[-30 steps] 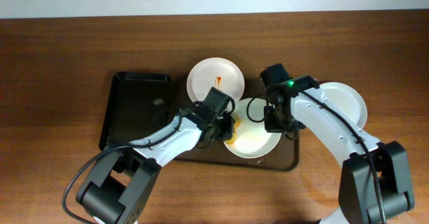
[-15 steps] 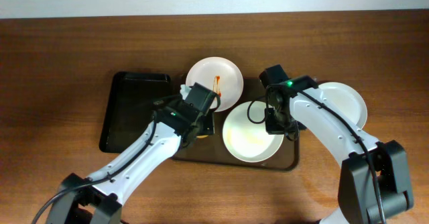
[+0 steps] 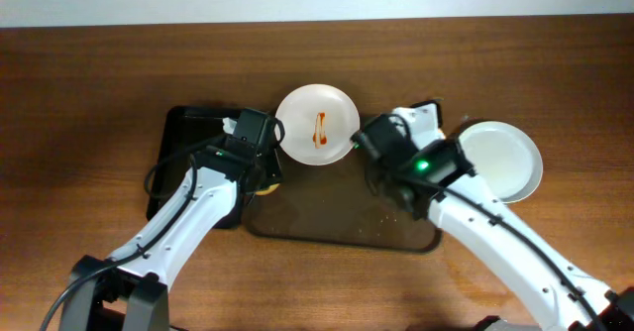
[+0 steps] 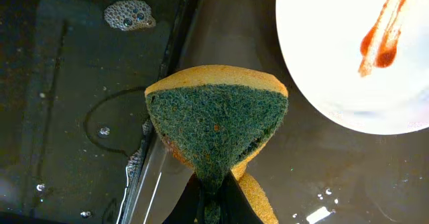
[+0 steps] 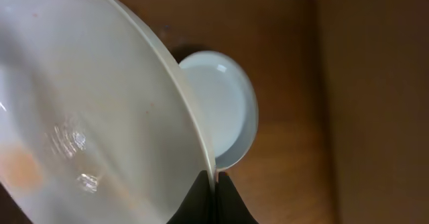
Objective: Clean dirty plates on tray and stack at the side
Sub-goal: 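Carry the plate with the right gripper and stack it on the first plate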
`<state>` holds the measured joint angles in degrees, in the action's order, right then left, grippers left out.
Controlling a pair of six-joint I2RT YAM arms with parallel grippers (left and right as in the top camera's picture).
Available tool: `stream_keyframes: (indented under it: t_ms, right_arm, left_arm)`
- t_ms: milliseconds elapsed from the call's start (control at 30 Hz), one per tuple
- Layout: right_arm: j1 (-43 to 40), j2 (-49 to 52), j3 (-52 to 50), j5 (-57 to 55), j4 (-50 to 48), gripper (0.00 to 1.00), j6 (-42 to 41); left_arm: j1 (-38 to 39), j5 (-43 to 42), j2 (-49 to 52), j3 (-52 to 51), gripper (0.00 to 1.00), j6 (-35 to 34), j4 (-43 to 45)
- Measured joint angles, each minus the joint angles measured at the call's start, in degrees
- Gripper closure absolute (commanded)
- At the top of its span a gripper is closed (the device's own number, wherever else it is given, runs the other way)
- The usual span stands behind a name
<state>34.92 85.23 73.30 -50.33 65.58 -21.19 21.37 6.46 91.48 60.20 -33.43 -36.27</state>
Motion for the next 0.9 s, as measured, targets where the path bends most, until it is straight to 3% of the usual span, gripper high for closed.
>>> stream_keyframes:
  t_ms: [133,233,567,700,733,767,800,900]
  right_arm:
    - [3.34,0.00,0.00,-6.43,-0.70,0.96,-1.18]
    - [-0.44,-0.02,0.00,-3.78,-1.68,0.96,-5.90]
    - [-52.15,0.94,0.00,30.67,-10.14,0.96,-8.66]
    - [-58.99,6.69,0.02,39.41,-12.81,0.96,-7.41]
    - [-59.58,8.98,0.02,41.66,-13.57,0.88,-6.01]
    - [-59.58,10.84,0.00,44.04,-13.53,0.62,-4.94]
    - [-59.58,11.30,0.00,44.78,-13.40,0.53,-4.48]
    - [-59.58,11.58,0.00,51.74,-13.68,0.49,-1.77]
  left_arm:
    - [-0.17,0.00,0.00,0.00,1.00,0.00,0.00]
    - [-0.17,-0.02,0.00,0.00,1.00,0.00,-0.02]
    - [-0.17,0.00,0.00,0.00,1.00,0.00,-0.17]
    - [-0.17,-0.39,0.00,0.00,1.00,0.44,-0.15]
    - [-0.17,-0.46,0.00,0.00,1.00,0.83,-0.15]
    - [-0.17,-0.57,0.00,0.00,1.00,1.33,-0.13]
    - [-0.17,-0.63,0.00,0.00,1.00,2.43,-0.09]
    - [-0.17,-1.29,0.00,0.00,1.00,7.21,0.50]
